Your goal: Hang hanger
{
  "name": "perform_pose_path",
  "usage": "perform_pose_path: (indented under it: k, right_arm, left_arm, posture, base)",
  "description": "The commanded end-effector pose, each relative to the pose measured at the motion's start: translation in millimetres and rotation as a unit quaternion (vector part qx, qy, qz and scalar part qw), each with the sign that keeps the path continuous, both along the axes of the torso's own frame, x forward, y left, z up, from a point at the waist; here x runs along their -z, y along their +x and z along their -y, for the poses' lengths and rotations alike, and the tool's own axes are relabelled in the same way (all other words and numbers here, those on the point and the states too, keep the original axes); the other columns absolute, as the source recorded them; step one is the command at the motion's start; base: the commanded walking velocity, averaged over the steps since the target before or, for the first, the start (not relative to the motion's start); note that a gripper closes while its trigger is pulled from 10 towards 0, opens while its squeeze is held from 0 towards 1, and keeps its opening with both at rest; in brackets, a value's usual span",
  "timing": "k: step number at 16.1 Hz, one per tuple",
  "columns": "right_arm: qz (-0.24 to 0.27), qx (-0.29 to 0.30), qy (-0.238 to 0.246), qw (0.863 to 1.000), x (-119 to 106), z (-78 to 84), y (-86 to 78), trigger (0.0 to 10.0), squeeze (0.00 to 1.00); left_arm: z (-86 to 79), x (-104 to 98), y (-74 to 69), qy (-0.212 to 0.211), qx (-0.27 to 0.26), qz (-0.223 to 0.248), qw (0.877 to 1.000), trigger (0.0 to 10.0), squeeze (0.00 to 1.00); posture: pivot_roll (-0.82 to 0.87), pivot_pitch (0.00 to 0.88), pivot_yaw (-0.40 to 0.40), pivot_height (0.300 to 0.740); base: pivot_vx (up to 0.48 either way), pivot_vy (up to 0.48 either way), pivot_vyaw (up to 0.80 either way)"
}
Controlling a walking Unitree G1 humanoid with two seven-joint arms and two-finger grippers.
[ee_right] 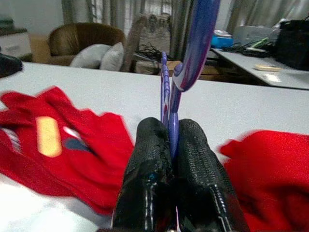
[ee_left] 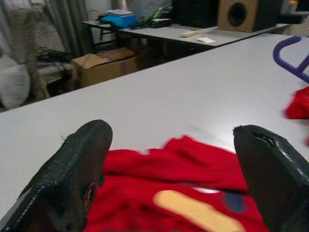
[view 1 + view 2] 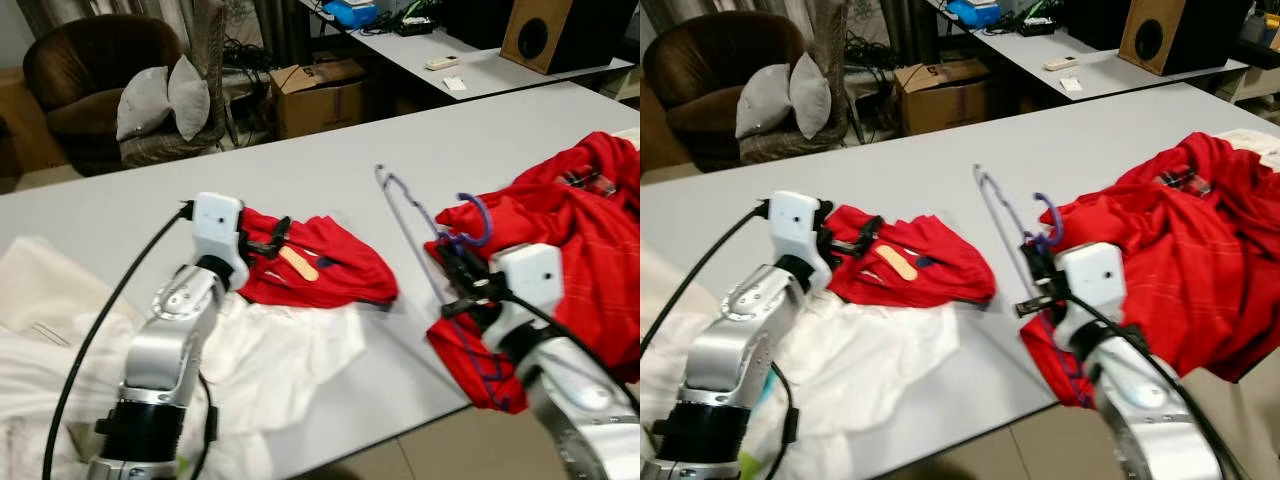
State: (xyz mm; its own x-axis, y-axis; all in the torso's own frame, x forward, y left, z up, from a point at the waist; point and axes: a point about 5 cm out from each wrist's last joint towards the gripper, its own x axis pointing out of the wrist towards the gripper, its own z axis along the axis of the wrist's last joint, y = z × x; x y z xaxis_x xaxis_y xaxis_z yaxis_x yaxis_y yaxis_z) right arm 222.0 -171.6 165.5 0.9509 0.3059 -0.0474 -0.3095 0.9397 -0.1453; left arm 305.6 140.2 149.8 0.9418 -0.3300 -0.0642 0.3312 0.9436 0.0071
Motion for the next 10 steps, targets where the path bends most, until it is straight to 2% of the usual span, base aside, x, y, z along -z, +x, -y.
perform_pose_path:
  k: [1, 4, 6, 8, 9, 10]
  right_arm:
    - [0.002, -0.001, -0.006, 1.000, -4.1, 5.3, -1.9, 10.0, 0.00]
    - [-0.007, -0.043, -0.020, 0.999, -11.4, 17.0, -6.7, 10.0, 0.00]
    - [-0.029, -0.159, -0.045, 0.986, -20.9, 22.0, -20.3, 10.0, 0.00]
    - [-0.043, -0.214, -0.083, 0.972, -23.4, 20.3, -30.1, 10.0, 0.00]
    - [-0.059, -0.247, -0.103, 0.962, -25.9, 21.5, -37.3, 10.0, 0.00]
    - [-0.063, -0.251, -0.105, 0.960, -27.1, 23.2, -38.3, 10.0, 0.00]
  left_arm:
    - [4.4, 0.3, -1.0, 0.003, 0.011, -0.009, 1.000, 10.0, 0.00]
    - [-3.2, 3.5, 1.2, 0.034, 0.007, -0.023, 0.999, 10.0, 0.00]
    - [-27.8, 2.3, 10.2, 0.066, -0.038, -0.033, 0.997, 10.0, 0.00]
    - [-38.2, -0.7, 9.6, 0.061, -0.040, -0.035, 0.997, 10.0, 0.00]
    - [-44.9, -1.7, 4.9, 0.063, 0.002, -0.054, 0.997, 10.0, 1.00]
    - [-45.7, -0.5, 2.9, 0.069, 0.022, -0.065, 0.995, 10.0, 1.00]
  posture:
    - [-0.14, 0.000, 0.091, 0.740]
    - [-0.15, 0.000, 0.091, 0.740]
    - [-0.17, 0.000, 0.105, 0.740]
    - [-0.17, 0.000, 0.106, 0.740]
    - [-0.16, 0.000, 0.095, 0.740]
    - [-0.16, 0.000, 0.094, 0.740]
  base:
    - [0.000, 0.000, 0.00]
    - [0.000, 0.000, 0.00]
    - [0.000, 0.000, 0.00]
    - [0.000, 0.000, 0.00]
    - [0.000, 0.000, 0.00]
    - [0.000, 0.000, 0.00]
